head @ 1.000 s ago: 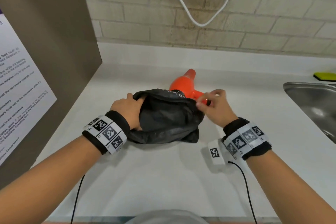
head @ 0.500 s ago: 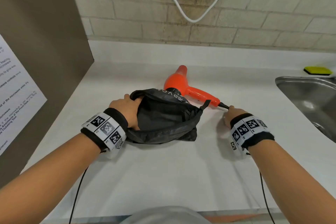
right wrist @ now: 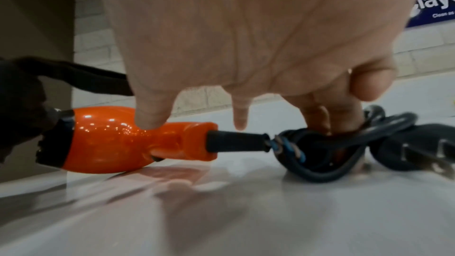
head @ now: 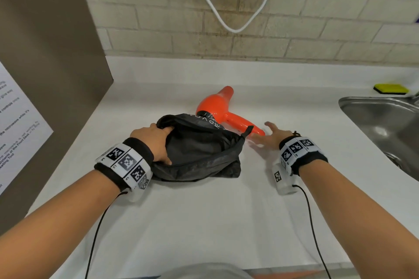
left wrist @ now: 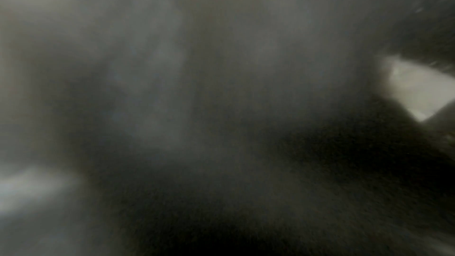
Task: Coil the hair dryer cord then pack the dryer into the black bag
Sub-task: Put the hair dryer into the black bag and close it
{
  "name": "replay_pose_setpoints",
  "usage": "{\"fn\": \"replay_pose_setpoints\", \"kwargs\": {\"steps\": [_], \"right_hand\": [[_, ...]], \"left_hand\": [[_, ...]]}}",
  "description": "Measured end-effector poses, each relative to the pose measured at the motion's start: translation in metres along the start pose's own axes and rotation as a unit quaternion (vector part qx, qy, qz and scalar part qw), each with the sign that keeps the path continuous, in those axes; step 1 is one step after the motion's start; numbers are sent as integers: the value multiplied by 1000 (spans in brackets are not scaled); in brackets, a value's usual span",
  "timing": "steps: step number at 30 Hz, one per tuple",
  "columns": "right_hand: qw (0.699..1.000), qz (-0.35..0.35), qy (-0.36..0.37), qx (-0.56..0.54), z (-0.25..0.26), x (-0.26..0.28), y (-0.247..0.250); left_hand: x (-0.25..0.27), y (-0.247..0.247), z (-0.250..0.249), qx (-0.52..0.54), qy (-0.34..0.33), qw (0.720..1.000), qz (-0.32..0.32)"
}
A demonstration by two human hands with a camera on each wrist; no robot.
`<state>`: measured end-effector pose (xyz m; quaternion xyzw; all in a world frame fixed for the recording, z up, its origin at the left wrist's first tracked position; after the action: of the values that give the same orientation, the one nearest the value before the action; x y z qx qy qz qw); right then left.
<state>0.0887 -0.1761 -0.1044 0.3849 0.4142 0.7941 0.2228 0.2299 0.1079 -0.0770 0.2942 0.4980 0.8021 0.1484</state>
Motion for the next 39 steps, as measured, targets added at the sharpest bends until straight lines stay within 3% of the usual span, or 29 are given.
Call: {"fn": "replay_pose_setpoints", "kwargs": {"steps": [3,6,10,17,22,29,34,39], "right_hand": [[998,12,21,56,13,0,-3],[995,-23,27,94,22,-4,1],[997,-35,24,64,24,-11,-2],[997,16,45,55,42,-22,-14],[984,-32,48,167,43,-13,-13],[991,-56,66,105,40,-22,-9],[997,-66,34,17,32,-18,-2],[992,-96,50,-66,39,-14,22]], "left_hand": [[-1,4,4,43,15,999,-18],[-3,10,9,87,30,995,-39],[-8,14,14,128,35,990,-49],[-14,14,13,150,26,987,-43],[-15,16,17,238,44,968,-70],[-13,31,22,309,1,937,-163],[-16,24,23,294,-10,950,-108],[-19,26,33,310,-7,944,-108]]}}
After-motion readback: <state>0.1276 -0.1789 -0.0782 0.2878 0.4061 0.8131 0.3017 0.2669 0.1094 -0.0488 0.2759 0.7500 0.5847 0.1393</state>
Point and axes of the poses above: each hand's wrist, its own x-axis away from the middle knuckle, its own y-axis out of the back of the hand, z = x × y, the point moved 8 cm from there along -x, towards the middle knuckle, and after that the axes turned 14 degrees about -x, right-handed, at the moved point
